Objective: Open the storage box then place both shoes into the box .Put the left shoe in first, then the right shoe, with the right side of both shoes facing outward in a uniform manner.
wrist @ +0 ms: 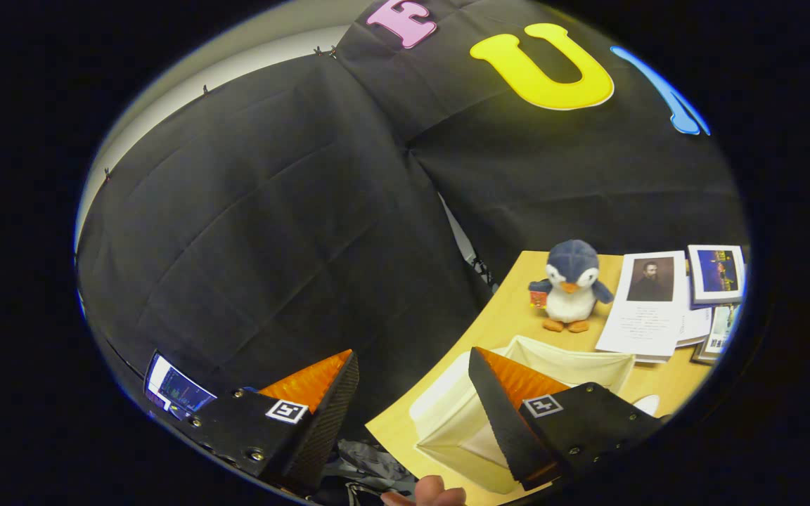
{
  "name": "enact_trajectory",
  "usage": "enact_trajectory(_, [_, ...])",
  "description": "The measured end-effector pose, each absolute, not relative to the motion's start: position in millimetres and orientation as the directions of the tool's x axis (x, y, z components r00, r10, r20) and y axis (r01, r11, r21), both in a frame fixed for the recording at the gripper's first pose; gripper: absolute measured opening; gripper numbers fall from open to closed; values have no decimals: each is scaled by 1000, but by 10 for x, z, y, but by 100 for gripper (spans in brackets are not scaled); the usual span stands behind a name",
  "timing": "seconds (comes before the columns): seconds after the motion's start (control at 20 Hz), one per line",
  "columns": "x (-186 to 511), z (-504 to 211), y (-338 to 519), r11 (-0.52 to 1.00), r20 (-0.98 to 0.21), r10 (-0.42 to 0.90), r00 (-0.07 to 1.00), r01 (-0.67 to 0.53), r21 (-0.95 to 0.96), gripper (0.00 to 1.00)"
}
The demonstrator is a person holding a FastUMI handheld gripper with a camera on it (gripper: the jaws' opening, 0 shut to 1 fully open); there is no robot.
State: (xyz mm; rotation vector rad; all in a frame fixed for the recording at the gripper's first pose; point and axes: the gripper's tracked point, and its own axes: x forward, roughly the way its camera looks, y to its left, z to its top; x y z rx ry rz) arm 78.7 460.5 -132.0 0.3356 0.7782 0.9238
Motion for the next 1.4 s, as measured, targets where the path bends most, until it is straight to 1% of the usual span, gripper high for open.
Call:
enact_trajectory(0.35, [918,-1568,3642,690,-510,724,465,-512,512,95])
enact_trajectory(0.8, [868,-2208,2515,829,-637,558,532,-385,405,96])
enact_trajectory(1.0, [786,-2566,2186,866,-697,496,518,-354,354,96])
enact_trajectory(1.25, [652,-2919,1935,889,-749,449,486,-321,325,96])
enact_trajectory(1.4, [512,-3221,1785,913,-809,387,442,-306,269,96])
